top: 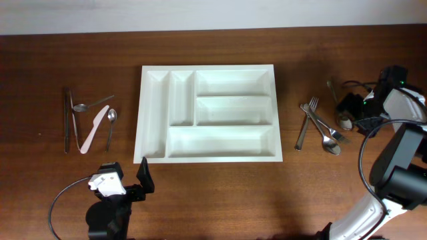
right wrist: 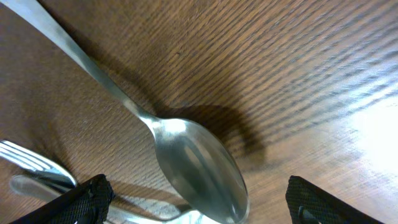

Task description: Pack container

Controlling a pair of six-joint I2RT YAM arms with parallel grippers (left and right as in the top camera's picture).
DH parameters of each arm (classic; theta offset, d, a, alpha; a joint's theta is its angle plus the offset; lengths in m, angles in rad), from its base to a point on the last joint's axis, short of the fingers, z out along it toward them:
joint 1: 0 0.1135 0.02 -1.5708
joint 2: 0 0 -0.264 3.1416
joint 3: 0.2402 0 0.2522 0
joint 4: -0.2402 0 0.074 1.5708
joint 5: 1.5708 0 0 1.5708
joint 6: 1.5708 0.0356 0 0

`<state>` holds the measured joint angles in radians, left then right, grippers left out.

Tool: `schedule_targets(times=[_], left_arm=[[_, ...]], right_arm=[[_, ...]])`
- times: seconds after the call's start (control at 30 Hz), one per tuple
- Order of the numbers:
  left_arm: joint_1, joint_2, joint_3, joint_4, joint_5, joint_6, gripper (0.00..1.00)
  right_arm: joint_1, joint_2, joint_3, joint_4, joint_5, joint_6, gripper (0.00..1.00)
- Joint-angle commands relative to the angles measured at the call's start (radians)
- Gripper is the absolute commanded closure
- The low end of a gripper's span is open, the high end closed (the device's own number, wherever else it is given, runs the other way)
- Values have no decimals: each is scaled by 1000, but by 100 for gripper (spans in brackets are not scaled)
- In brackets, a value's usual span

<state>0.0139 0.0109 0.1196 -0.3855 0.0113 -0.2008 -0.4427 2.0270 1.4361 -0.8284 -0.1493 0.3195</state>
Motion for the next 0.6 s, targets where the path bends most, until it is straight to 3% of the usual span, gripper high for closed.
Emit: schedule_targets(times=[0.0, 0.57], left_arm=[[4, -6, -4, 0, 1, 16, 1], [4, -6, -4, 0, 1, 16, 1]], right_arm=[[-2, 34, -6, 9, -28, 11, 12], [-2, 44, -8, 26, -53, 12, 76]])
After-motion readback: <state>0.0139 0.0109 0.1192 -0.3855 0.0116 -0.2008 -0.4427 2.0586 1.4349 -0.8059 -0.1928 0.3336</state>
